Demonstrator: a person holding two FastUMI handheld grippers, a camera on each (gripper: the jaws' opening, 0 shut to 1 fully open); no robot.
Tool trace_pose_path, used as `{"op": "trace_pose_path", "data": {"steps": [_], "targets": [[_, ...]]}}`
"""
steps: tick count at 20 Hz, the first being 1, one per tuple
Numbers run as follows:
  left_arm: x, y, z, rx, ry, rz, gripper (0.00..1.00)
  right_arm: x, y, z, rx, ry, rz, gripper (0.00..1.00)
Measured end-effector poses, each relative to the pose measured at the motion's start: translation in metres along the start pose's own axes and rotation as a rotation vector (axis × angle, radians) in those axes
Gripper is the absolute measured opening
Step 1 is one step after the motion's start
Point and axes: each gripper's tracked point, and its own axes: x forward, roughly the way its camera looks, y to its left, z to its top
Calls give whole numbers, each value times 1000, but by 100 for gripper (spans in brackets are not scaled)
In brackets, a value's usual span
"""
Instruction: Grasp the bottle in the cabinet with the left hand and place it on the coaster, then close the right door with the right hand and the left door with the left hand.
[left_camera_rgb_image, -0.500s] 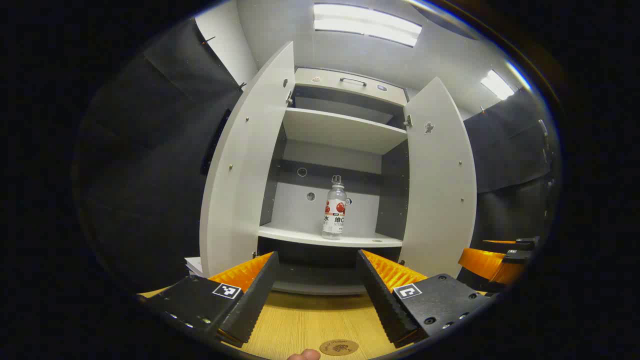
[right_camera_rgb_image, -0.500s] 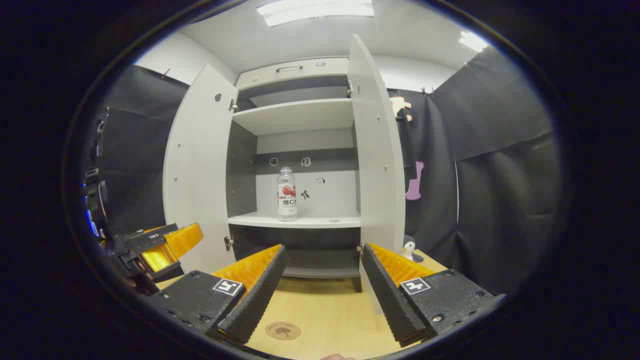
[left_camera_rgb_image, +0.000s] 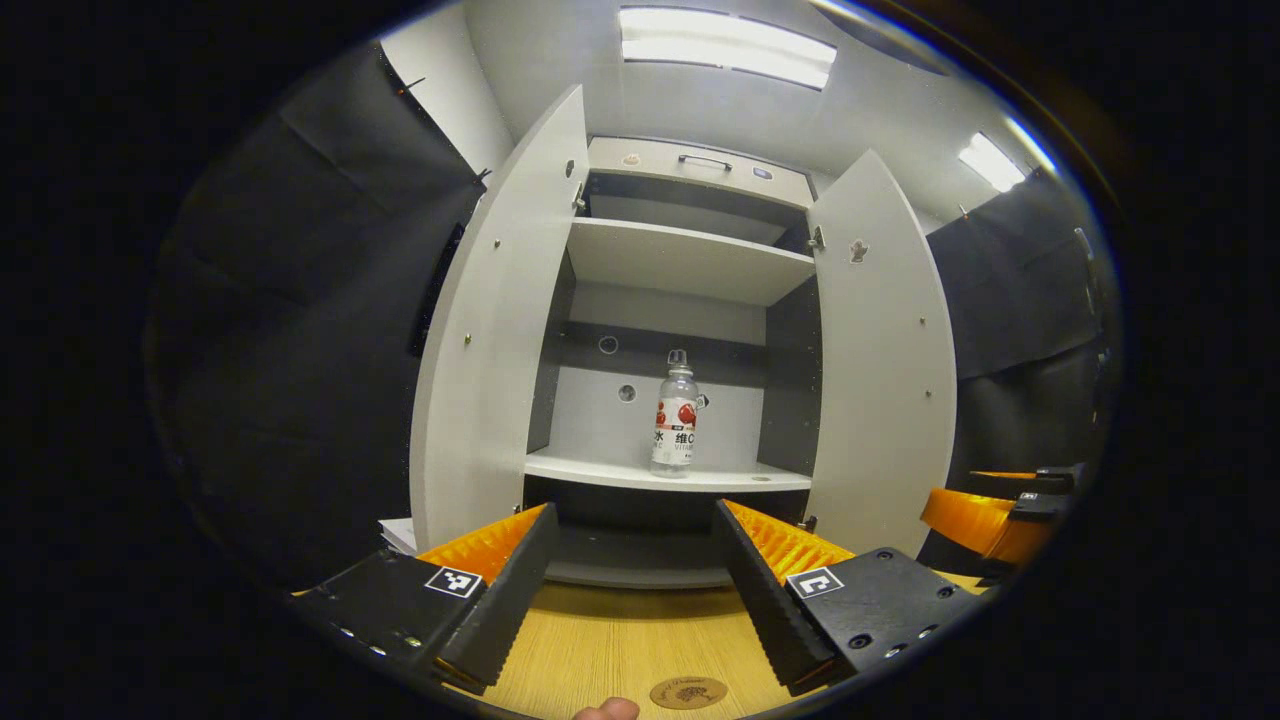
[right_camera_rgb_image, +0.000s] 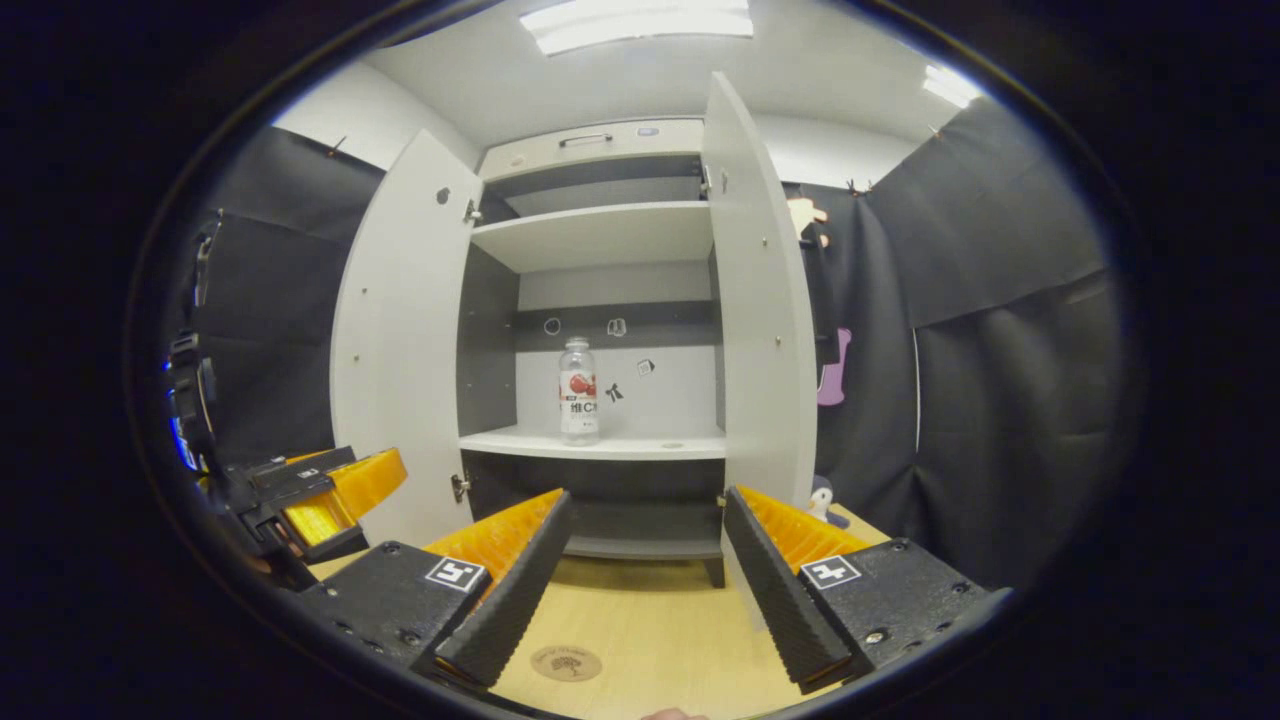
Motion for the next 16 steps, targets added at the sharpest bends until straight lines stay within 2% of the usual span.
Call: {"op": "trace_pose_path", "data": {"steps": [1, 2, 3, 4, 5, 11, 15, 16], "targets": [[0, 0, 0, -1, 1, 3, 99, -1, 1, -1, 1, 4, 1, 100], [-1, 1, 0, -1, 2, 5, 95, -1, 1, -1, 1, 7, 0, 100], [0, 1, 0, -1, 4, 5, 95, -1, 1, -1, 0, 6, 0, 99], [0, 0, -1, 0, 8, 4, 99, -2, 1, -1, -1, 8, 0, 99], [0, 1, -2, 0, 11, 3, 95, -3, 1, -1, -2, 9, -1, 99], [4, -2, -2, -14, 10, -12, 95, -3, 1, -2, 1, 14, -4, 100], [25, -8, 5, -31, -6, -27, 95, -2, 0, 0, -3, 15, -11, 99], [37, -14, 10, -41, -20, -51, 99, -3, 0, 1, -3, 11, -10, 99]]}}
